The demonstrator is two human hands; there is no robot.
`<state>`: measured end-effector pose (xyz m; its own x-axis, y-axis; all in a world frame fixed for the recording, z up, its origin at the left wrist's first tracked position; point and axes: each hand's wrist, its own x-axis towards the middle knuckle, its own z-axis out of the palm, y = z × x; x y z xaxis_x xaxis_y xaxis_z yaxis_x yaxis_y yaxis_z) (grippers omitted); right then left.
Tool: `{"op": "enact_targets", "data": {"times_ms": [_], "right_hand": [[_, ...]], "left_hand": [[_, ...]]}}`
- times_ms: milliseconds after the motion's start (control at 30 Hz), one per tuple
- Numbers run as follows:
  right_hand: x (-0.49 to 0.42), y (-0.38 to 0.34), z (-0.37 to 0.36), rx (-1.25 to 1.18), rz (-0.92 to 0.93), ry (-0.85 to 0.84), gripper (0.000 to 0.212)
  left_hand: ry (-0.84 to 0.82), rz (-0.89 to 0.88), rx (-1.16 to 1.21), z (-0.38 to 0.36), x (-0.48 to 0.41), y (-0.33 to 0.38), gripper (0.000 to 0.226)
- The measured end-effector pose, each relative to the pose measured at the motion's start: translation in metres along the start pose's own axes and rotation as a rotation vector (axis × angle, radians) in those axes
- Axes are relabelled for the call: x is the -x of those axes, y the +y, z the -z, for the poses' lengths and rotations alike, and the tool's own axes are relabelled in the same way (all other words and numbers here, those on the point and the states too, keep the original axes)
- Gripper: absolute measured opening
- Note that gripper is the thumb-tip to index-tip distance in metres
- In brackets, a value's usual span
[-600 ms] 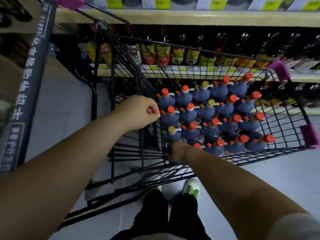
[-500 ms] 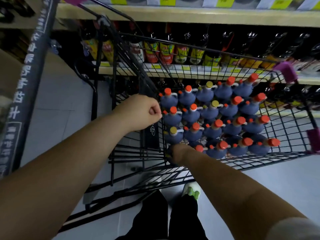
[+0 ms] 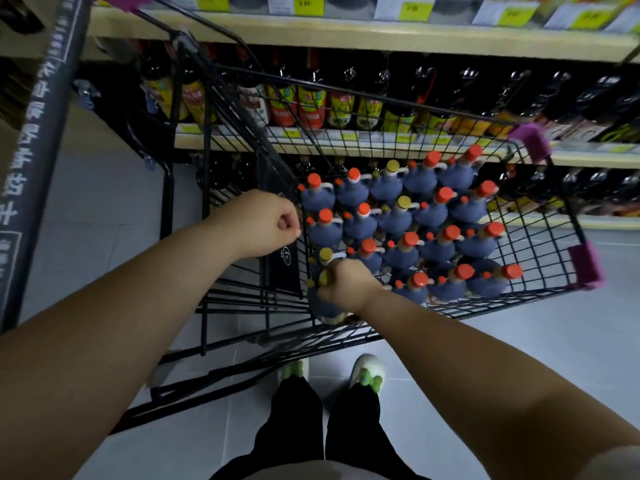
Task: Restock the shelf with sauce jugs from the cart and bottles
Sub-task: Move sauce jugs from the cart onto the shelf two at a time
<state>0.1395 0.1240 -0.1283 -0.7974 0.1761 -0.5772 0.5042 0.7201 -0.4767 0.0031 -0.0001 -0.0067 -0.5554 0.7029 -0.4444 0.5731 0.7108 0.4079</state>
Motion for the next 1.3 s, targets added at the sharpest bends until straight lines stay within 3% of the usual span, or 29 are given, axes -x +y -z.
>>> {"op": "enact_targets", "data": {"times_ms": [133, 267, 433, 633, 733, 800, 867, 933, 1000, 1067, 1200, 1300], "right_hand": [[0.041, -0.002, 0.040, -0.337, 0.053, 0.243, 0.025], [0.073, -0.012, 0.088, -0.558, 0.059, 0.450, 0.039], [0.104, -0.015, 0.139, -0.751, 0.089, 0.563, 0.037], [0.131, -0.006, 0.175, -1.067, 0.109, 0.605, 0.041], [0.139, 0.000, 0.180, -1.128, 0.136, 0.608, 0.021], [0.144, 0.007, 0.179, -1.251, 0.109, 0.630, 0.017], [0.147, 0.021, 0.172, -1.324, 0.034, 0.601, 0.035], [0.148, 0.036, 0.156, -1.293, -0.039, 0.470, 0.062], [0.146, 0.044, 0.137, -1.247, -0.040, 0.273, 0.084], [0.136, 0.044, 0.122, -1.190, 0.026, 0.167, 0.093], [0.125, 0.043, 0.110, -1.221, 0.026, 0.291, 0.067], [0.119, 0.048, 0.104, -1.264, -0.024, 0.352, 0.045]], "left_hand": [[-0.079, -0.002, 0.083, 0.000, 0.005, 0.009, 0.030], [-0.175, -0.041, 0.112, -0.001, 0.009, 0.033, 0.082], [-0.208, -0.098, 0.287, -0.006, 0.012, 0.068, 0.129], [-0.132, -0.214, 0.528, -0.005, 0.012, 0.103, 0.096], [-0.098, -0.193, 0.637, -0.007, 0.008, 0.114, 0.087], [-0.065, -0.160, 0.725, -0.008, 0.007, 0.124, 0.069], [-0.028, -0.124, 0.820, -0.011, 0.003, 0.132, 0.050], [-0.002, -0.071, 0.905, -0.013, -0.001, 0.140, 0.045], [0.001, -0.017, 0.978, -0.015, -0.005, 0.148, 0.041], [0.006, 0.032, 1.014, -0.019, -0.011, 0.156, 0.037], [0.022, 0.076, 1.002, -0.028, -0.026, 0.162, 0.043], [-0.094, 0.065, 0.982, -0.034, -0.033, 0.152, 0.048]]}}
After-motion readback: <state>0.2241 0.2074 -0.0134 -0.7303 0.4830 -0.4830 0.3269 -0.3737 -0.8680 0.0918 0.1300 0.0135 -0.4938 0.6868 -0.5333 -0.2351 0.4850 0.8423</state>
